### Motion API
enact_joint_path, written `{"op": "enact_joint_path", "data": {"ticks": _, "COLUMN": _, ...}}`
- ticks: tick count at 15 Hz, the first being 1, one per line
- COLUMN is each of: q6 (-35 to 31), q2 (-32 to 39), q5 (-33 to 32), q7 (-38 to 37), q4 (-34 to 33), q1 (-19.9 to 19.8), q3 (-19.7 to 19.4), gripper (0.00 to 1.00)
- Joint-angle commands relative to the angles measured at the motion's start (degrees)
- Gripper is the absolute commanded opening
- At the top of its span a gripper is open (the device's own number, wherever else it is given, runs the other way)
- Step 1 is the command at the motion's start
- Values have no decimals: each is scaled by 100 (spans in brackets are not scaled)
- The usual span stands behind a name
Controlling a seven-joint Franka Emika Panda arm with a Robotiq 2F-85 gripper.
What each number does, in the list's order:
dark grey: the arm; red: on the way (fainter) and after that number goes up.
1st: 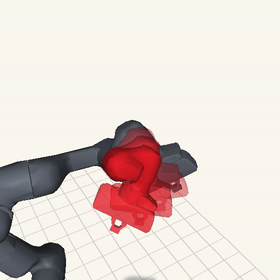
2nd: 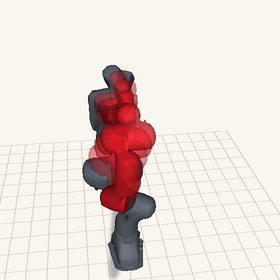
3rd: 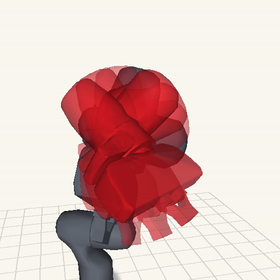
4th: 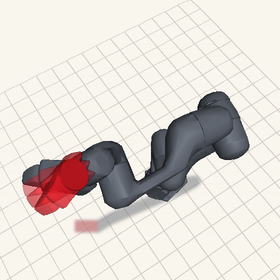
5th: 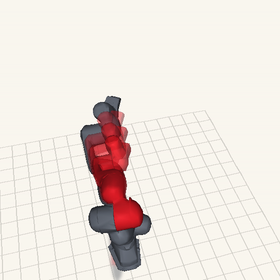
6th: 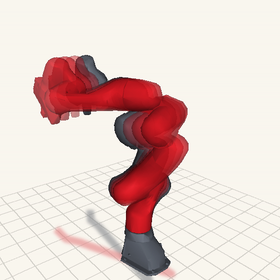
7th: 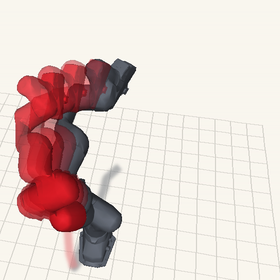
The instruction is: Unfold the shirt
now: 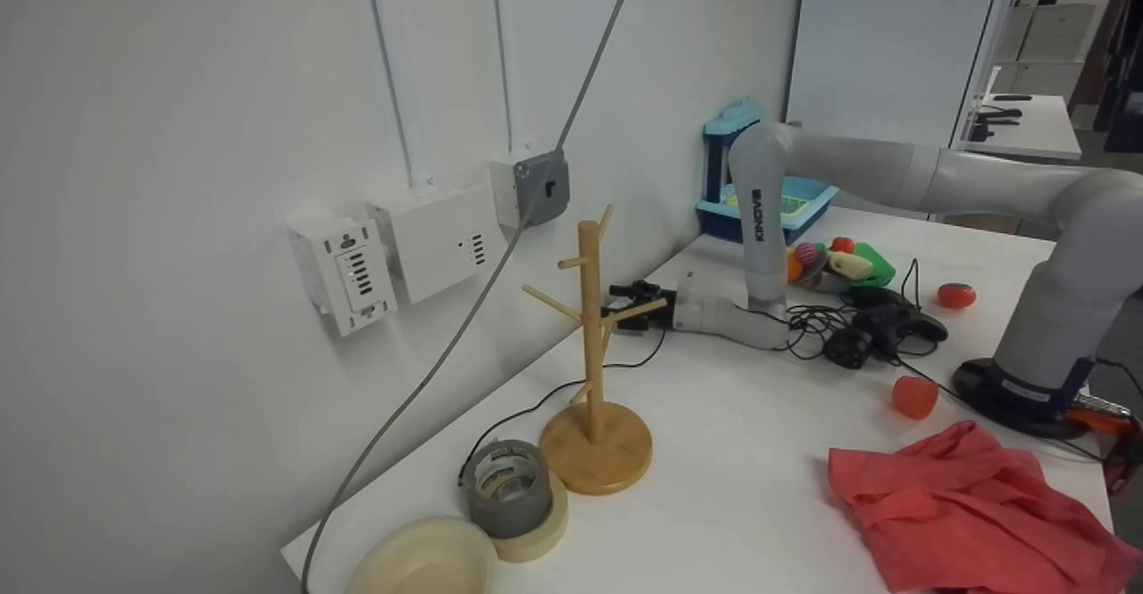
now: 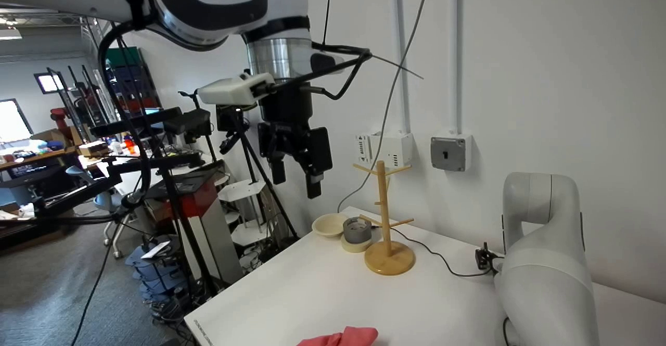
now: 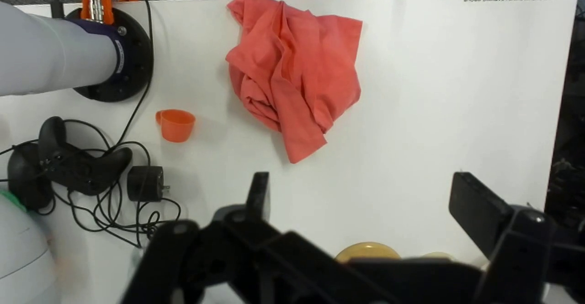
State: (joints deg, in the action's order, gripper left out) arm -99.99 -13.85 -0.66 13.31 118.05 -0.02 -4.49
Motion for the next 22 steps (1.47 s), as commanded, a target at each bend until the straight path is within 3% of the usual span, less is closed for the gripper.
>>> {"op": "enact_joint_path", "data": {"ticks": 1, "q6": -643, "q2": 156, "q5": -263, "q7": -396, "q4": 219, "q1": -39, "q3": 175, "gripper": 100}}
{"op": "enact_joint_path", "data": {"ticks": 7, "q6": -2714, "q2": 894, "q5": -1153, "q7": -2066, "q4": 1186, "q1": -142, "q3": 391, "gripper": 100}}
{"op": "enact_joint_path", "data": {"ticks": 9, "q6": -2769, "q2": 1184, "q5": -1139, "q7": -2521, "q4": 1217, "q1": -141, "q3": 342, "gripper": 100}}
{"op": "enact_joint_path", "data": {"ticks": 10, "q6": -2618, "q2": 1003, "q5": -1037, "q7": -2158, "q4": 1208, "q1": -81, "q3": 347, "gripper": 100}}
{"op": "enact_joint_path", "data": {"ticks": 14, "q6": -2718, "q2": 1253, "q5": -1045, "q7": -2411, "q4": 1222, "q1": -92, "q3": 330, "gripper": 100}}
{"op": "enact_joint_path", "data": {"ticks": 22, "q6": -2806, "q2": 1496, "q5": -1052, "q7": -2236, "q4": 1475, "q1": -153, "q3": 249, "gripper": 100}}
